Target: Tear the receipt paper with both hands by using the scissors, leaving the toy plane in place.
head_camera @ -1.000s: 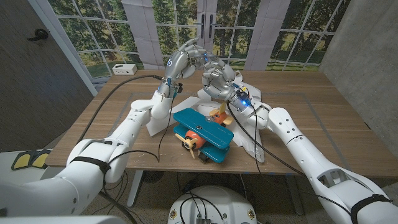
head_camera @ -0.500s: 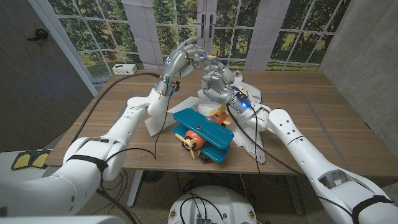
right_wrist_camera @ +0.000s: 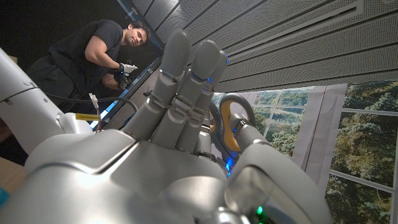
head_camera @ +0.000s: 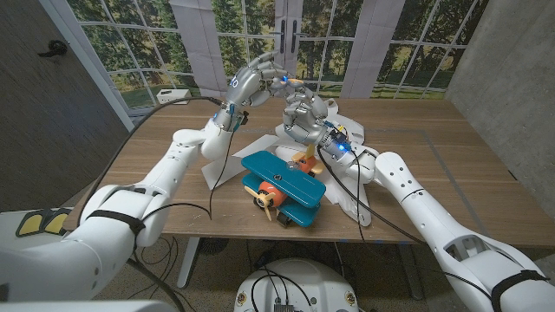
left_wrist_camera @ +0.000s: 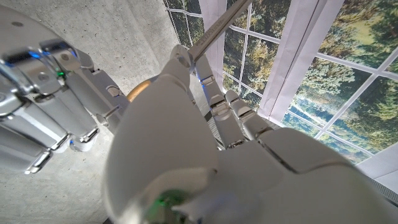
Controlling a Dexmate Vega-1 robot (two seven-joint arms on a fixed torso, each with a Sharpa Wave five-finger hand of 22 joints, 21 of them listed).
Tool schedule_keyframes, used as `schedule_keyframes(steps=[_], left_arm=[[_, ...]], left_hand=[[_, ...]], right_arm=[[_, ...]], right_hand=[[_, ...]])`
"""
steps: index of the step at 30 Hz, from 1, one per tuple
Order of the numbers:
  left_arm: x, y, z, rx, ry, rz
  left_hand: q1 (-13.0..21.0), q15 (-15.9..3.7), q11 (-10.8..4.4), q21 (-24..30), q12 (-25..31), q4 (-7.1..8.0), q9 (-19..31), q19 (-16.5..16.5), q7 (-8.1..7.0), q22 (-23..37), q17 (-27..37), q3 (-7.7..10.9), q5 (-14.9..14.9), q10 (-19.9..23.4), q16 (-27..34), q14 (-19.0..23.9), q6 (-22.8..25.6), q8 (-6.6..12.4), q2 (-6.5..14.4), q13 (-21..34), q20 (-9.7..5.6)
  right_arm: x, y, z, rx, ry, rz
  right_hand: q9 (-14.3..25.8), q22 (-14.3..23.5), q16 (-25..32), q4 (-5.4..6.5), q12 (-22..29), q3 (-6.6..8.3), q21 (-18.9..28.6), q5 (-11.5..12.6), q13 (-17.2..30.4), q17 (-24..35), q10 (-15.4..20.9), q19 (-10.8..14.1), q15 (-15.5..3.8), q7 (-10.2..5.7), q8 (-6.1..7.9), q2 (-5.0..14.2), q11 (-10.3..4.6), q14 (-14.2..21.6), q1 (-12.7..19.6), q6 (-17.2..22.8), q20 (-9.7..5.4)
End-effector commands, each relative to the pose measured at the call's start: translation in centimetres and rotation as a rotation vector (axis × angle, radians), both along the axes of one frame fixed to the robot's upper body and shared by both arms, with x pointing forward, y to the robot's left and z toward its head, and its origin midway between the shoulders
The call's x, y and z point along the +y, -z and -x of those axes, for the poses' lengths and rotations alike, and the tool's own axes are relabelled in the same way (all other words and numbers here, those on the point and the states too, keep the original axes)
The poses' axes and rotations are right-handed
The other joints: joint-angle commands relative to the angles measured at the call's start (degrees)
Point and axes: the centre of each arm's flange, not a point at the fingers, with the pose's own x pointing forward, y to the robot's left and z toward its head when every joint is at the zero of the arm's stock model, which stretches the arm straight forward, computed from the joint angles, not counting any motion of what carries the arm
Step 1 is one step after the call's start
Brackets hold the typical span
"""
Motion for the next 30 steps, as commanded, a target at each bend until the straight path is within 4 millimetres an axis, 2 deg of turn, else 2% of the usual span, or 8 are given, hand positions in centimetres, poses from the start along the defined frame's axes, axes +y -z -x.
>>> schedule_keyframes(steps=[1,4,8,12,22,30], left_arm=[[0.05,-0.02,-0.29,0.007,-0.010,-0.037],[0.08,-0.09,-0.32,0.007,-0.012,-0.042],[0.11,-0.17,-0.34,0.006,-0.014,-0.046],[0.24,-0.31,-0.33,0.003,-0.019,-0.058],[0.60,-0.72,-0.17,-0.009,-0.030,-0.088],[0.68,-0.77,0.19,-0.026,-0.037,-0.128]], left_hand=[[1.30,-5.53,0.10,-0.05,0.37,-0.08,0.65,0.08,1.46,0.17,0.17,0.43,-0.11,-0.32,0.24,-0.14,8.01,1.44,1.14,0.13,-4.94],[1.34,-5.53,0.10,-0.04,0.44,-0.07,0.61,0.08,1.41,0.17,0.22,0.43,-0.12,-0.30,0.25,-0.14,8.07,1.45,1.13,0.17,-4.93],[1.39,-5.53,0.10,-0.03,0.55,-0.07,0.57,0.08,1.51,0.17,0.28,0.43,-0.13,-0.24,0.27,-0.12,8.02,1.43,1.12,0.24,-4.96],[1.42,-5.53,0.10,-0.01,0.56,-0.07,0.53,0.10,1.38,0.17,0.35,0.42,-0.14,-0.29,0.31,-0.10,8.01,1.41,1.10,0.21,-4.97],[1.53,-5.53,0.10,0.03,0.67,-0.06,0.50,0.14,1.43,0.18,0.53,0.40,-0.17,-0.28,0.36,-0.06,8.15,1.49,1.05,0.16,-5.05],[1.62,-5.53,0.10,0.07,0.88,-0.05,0.48,0.19,1.45,0.18,0.69,0.37,-0.18,-0.19,0.43,0.02,8.34,1.59,0.99,0.23,-5.06]], right_arm=[[0.24,-0.17,-0.51,-0.013,0.002,-0.007],[0.31,-0.27,-0.64,-0.017,0.012,0.006],[0.58,-0.34,-0.63,-0.005,0.018,0.020],[0.68,-0.41,-0.14,0.001,0.015,0.031],[0.74,-0.04,-0.22,-0.003,0.024,0.098],[0.58,-0.16,-0.16,-0.014,0.019,0.090]], right_hand=[[0.04,-0.02,0.77,-0.88,0.72,-0.15,0.83,0.26,0.64,0.63,0.41,0.71,0.07,-0.20,-0.17,-1.59,-0.32,0.66,0.30,0.62,-1.34],[0.01,-0.20,0.74,-1.35,0.83,-0.28,0.90,0.31,0.34,0.54,1.05,0.75,0.06,-0.56,0.01,-2.21,-0.66,0.52,0.46,1.32,-1.33],[-0.04,-0.07,2.85,-2.26,1.69,-1.21,1.64,0.50,0.60,2.77,2.48,1.47,0.14,-1.32,0.25,-4.74,-0.92,1.52,0.06,3.00,-1.34],[0.00,0.16,3.84,-2.22,1.87,-1.20,2.09,0.83,0.42,3.74,2.97,1.67,0.16,-1.93,0.62,-4.44,-0.70,1.44,-0.02,5.03,-1.40],[-0.06,0.16,4.86,-2.32,1.95,-1.66,2.63,1.28,-0.22,4.65,3.67,1.99,0.19,-1.34,0.27,-5.10,-0.55,1.25,-0.42,6.17,-1.37],[-0.13,-0.20,5.93,-2.95,2.27,-2.83,3.13,1.65,-0.97,5.46,4.88,2.78,0.24,-0.90,0.10,-7.68,-0.42,1.51,-1.05,7.51,-1.32]])
